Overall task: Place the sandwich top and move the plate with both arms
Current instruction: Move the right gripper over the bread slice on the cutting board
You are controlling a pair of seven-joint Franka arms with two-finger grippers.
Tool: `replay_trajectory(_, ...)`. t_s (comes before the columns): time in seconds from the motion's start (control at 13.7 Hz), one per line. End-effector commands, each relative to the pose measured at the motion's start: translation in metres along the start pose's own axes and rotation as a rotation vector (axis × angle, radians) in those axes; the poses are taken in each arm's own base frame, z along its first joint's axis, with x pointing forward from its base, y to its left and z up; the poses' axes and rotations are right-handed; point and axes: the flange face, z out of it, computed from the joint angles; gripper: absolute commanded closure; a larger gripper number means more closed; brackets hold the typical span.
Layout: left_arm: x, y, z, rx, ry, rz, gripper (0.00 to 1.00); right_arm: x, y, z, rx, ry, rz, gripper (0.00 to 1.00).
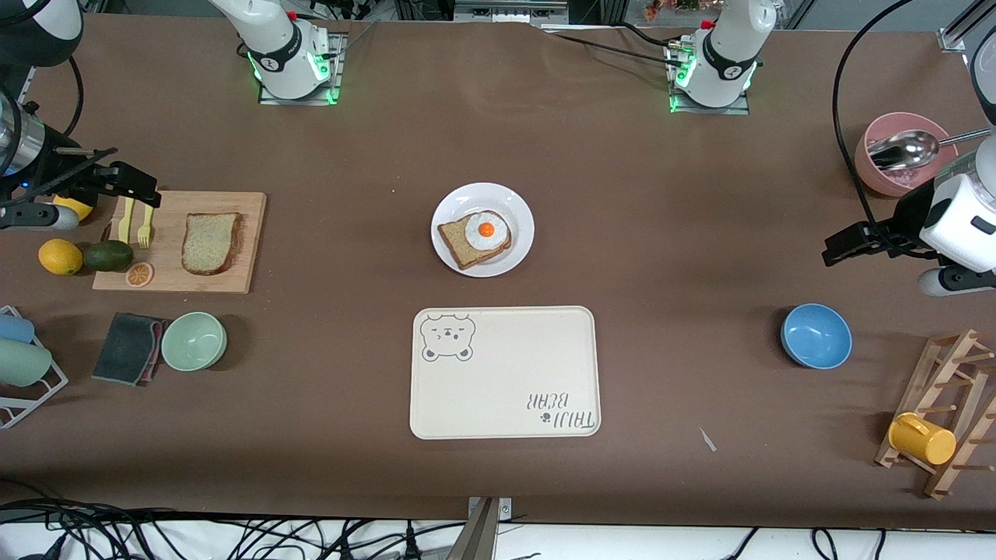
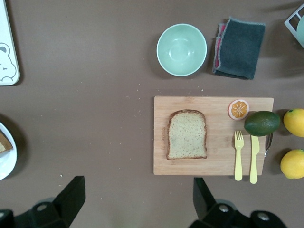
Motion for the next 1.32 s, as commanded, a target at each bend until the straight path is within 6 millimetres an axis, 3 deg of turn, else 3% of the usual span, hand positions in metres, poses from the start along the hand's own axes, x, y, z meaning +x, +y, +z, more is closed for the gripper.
replay_trajectory(0.0, -0.005, 0.0, -0.006, -0.022, -0.007, -0.009, 0.0, 0.0, 0.002, 0.006, -0.014, -0.02, -0.024, 0.0)
replay_trajectory(0.29, -0.005, -0.001, -0.005, -0.022, -0.009, -0.01, 0.0, -0.001, 0.003, 0.023, -0.03, -0.046, -0.027, 0.0)
replay_trajectory(0.73, -0.006, -0.002, -0.006, -0.021, -0.013, -0.012, 0.0, -0.01, 0.009, 0.13, -0.136, -0.019, -0.061, 0.0)
replay_trajectory(1.1, -0.005, -0.004, -0.005, -0.02, -0.014, -0.013, 0.0, -0.037, 0.004, 0.241, -0.18, 0.056, -0.015, 0.0)
replay_trajectory(1.24, -0.005, -0.002, -0.005, -0.022, -0.015, -0.012, 0.0, -0.039, 0.006, 0.277, -0.18, 0.032, -0.012, 0.01)
